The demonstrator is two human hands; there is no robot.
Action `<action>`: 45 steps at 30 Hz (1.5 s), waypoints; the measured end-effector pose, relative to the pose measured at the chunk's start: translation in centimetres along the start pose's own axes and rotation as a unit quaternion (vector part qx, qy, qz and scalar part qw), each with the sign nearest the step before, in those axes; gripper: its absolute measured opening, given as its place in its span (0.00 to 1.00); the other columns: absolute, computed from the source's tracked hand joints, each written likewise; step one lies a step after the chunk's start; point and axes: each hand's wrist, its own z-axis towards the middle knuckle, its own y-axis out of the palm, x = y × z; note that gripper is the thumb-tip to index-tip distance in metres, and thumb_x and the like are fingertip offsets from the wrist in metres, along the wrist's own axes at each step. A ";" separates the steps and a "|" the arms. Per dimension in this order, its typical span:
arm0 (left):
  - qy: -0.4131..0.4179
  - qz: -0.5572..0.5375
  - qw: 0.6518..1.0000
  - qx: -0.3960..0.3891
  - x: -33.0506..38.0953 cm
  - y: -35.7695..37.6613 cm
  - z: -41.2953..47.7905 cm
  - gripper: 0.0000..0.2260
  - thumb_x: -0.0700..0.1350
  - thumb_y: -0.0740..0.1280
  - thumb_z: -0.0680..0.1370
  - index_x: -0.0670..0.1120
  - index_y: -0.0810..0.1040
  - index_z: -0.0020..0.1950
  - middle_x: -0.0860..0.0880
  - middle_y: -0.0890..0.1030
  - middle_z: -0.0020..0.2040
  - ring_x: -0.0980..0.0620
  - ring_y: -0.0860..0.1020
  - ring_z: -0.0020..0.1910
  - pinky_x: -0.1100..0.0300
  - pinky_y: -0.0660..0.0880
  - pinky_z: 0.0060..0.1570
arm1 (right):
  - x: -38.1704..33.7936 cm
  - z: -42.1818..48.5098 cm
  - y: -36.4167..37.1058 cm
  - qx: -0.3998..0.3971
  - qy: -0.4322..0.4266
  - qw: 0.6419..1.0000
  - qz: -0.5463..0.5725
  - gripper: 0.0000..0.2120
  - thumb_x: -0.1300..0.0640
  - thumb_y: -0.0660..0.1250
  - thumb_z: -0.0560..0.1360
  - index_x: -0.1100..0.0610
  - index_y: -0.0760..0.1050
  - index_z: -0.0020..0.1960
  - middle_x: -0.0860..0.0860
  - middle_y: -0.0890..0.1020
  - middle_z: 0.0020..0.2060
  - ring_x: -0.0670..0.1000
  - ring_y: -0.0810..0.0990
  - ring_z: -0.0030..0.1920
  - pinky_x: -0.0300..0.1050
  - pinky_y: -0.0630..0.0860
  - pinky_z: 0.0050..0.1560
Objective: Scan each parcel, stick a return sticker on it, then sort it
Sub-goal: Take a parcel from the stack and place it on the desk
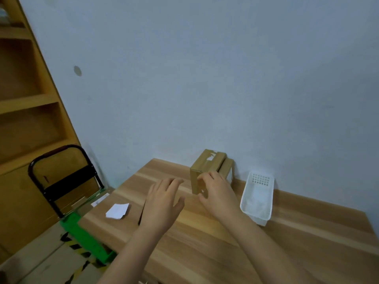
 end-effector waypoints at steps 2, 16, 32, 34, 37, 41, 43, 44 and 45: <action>-0.008 -0.013 1.000 -0.016 -1.2 1.9 1.9 0.19 0.45 0.74 0.70 0.49 0.76 0.61 0.53 0.78 0.52 0.49 0.77 0.49 0.58 0.70 0.50 | 1.5 2.3 0.8 -0.007 0.011 1.000 -0.007 0.19 0.56 0.68 0.75 0.50 0.71 0.65 0.45 0.72 0.61 0.47 0.70 0.63 0.41 0.70 0.60; 0.044 -0.108 0.977 -0.178 -11.5 16.7 15.5 0.21 0.51 0.69 0.76 0.51 0.71 0.68 0.54 0.74 0.61 0.54 0.72 0.60 0.61 0.68 0.58 | 10.3 13.8 10.4 -0.030 0.218 0.974 -0.050 0.21 0.53 0.68 0.74 0.49 0.69 0.65 0.46 0.72 0.61 0.47 0.71 0.62 0.41 0.70 0.63; 0.020 -0.232 0.888 -0.396 -17.5 30.4 21.0 0.42 0.52 0.72 0.74 0.52 0.48 0.80 0.52 0.56 0.78 0.50 0.62 0.73 0.54 0.65 0.70 | 13.8 19.4 19.7 -0.100 0.418 0.903 -0.021 0.40 0.54 0.70 0.74 0.49 0.50 0.78 0.54 0.55 0.77 0.55 0.57 0.75 0.54 0.61 0.74; 0.012 -0.240 0.885 -0.399 -17.2 30.5 20.9 0.42 0.52 0.72 0.75 0.53 0.47 0.79 0.52 0.54 0.79 0.49 0.62 0.74 0.53 0.67 0.69 | 13.9 19.5 20.0 -0.089 0.419 0.903 -0.016 0.40 0.55 0.70 0.74 0.49 0.50 0.78 0.53 0.58 0.75 0.54 0.59 0.74 0.53 0.63 0.73; -0.002 -0.242 0.885 -0.397 -17.0 30.0 20.5 0.42 0.51 0.71 0.75 0.52 0.46 0.80 0.52 0.52 0.79 0.49 0.61 0.74 0.52 0.67 0.70 | 13.5 19.3 20.2 -0.082 0.420 0.904 -0.006 0.40 0.56 0.70 0.74 0.50 0.52 0.78 0.54 0.59 0.74 0.54 0.59 0.74 0.53 0.64 0.72; -0.003 -0.232 0.891 -0.390 -16.9 28.8 19.5 0.42 0.52 0.72 0.74 0.51 0.48 0.79 0.52 0.54 0.79 0.50 0.62 0.74 0.52 0.68 0.69 | 12.5 18.2 20.0 -0.073 0.411 0.909 0.006 0.39 0.57 0.70 0.73 0.50 0.52 0.77 0.54 0.59 0.74 0.55 0.59 0.74 0.54 0.65 0.72; -0.010 -0.226 0.894 -0.387 -17.0 27.8 18.5 0.42 0.53 0.72 0.74 0.52 0.48 0.79 0.53 0.54 0.79 0.50 0.62 0.73 0.52 0.69 0.68 | 11.6 17.3 19.8 -0.070 0.400 0.914 0.009 0.39 0.57 0.70 0.73 0.50 0.53 0.77 0.54 0.59 0.74 0.54 0.60 0.74 0.53 0.65 0.72; -0.014 -0.227 0.896 -0.383 -17.0 27.1 17.8 0.42 0.53 0.72 0.74 0.52 0.47 0.79 0.53 0.54 0.79 0.51 0.62 0.73 0.52 0.69 0.68 | 11.1 16.8 19.6 -0.067 0.393 0.917 0.011 0.39 0.57 0.70 0.73 0.49 0.53 0.77 0.53 0.59 0.74 0.54 0.60 0.74 0.53 0.65 0.72; -0.018 -0.229 0.897 -0.378 -17.0 26.4 17.1 0.43 0.53 0.72 0.74 0.53 0.47 0.79 0.54 0.54 0.79 0.51 0.62 0.73 0.53 0.69 0.68 | 10.5 16.2 19.5 -0.065 0.386 0.920 0.013 0.39 0.57 0.70 0.73 0.49 0.53 0.77 0.53 0.59 0.74 0.53 0.60 0.74 0.52 0.65 0.72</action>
